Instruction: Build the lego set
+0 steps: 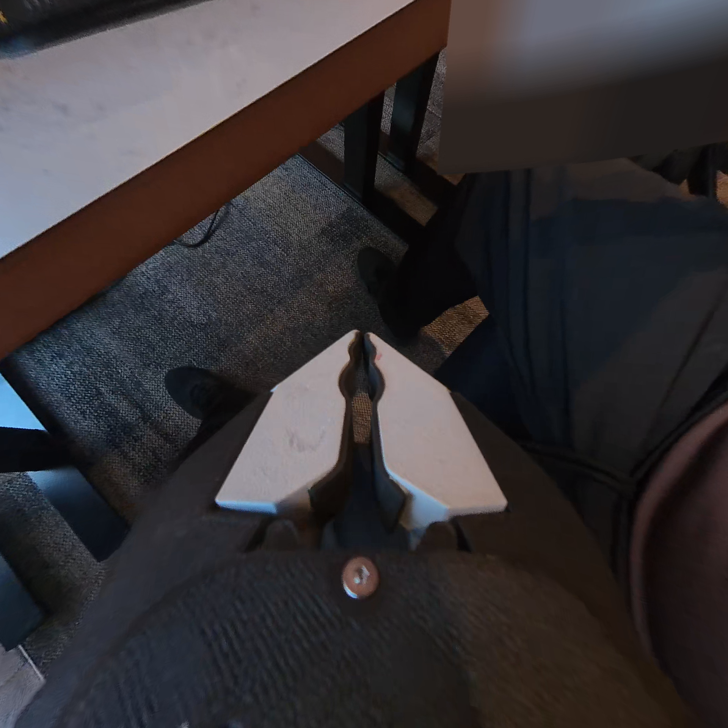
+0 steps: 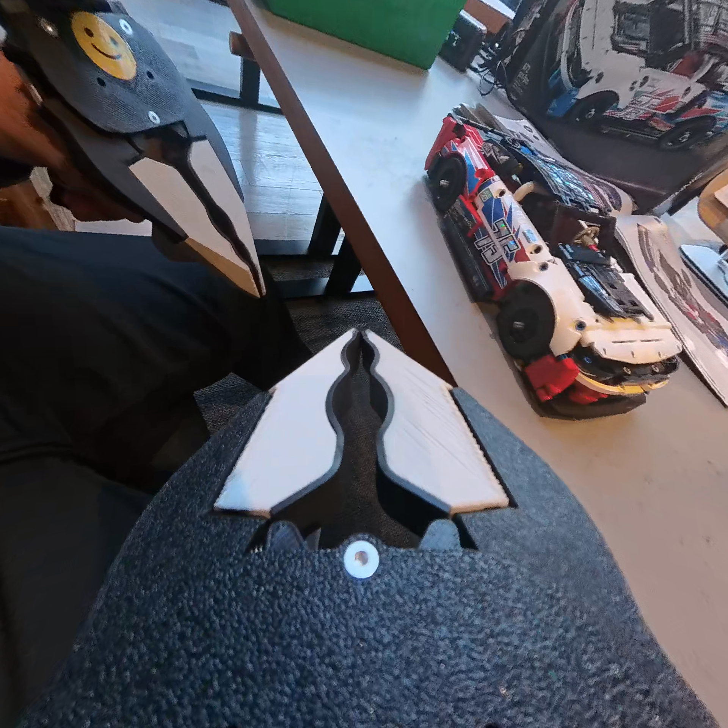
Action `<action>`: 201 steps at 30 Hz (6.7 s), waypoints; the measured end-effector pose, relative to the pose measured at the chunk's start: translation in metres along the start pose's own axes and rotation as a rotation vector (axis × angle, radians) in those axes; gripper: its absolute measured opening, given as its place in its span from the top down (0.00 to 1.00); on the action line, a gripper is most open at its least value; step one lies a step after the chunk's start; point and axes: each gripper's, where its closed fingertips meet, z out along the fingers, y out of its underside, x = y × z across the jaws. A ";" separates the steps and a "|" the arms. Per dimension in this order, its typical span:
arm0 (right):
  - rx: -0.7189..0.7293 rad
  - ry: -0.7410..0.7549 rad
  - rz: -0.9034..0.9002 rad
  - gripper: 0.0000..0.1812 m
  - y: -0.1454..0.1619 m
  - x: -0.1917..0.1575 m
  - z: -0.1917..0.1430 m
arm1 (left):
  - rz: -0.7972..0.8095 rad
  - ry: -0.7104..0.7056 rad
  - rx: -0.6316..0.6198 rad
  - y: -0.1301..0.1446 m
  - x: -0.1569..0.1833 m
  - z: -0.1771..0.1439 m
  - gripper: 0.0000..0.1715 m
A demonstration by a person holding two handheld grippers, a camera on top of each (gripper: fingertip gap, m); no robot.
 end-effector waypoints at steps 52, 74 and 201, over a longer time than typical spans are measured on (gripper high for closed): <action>-0.539 -0.094 0.464 1.00 0.045 0.379 0.185 | -0.210 0.478 0.246 -0.039 -0.006 -0.015 0.92; 0.238 -0.324 0.353 0.93 -0.245 0.370 0.156 | -0.287 0.357 0.201 0.005 -0.019 -0.033 0.90; -0.075 -0.489 0.237 0.78 -0.081 0.294 0.272 | -0.496 0.159 0.336 0.002 -0.139 -0.008 0.94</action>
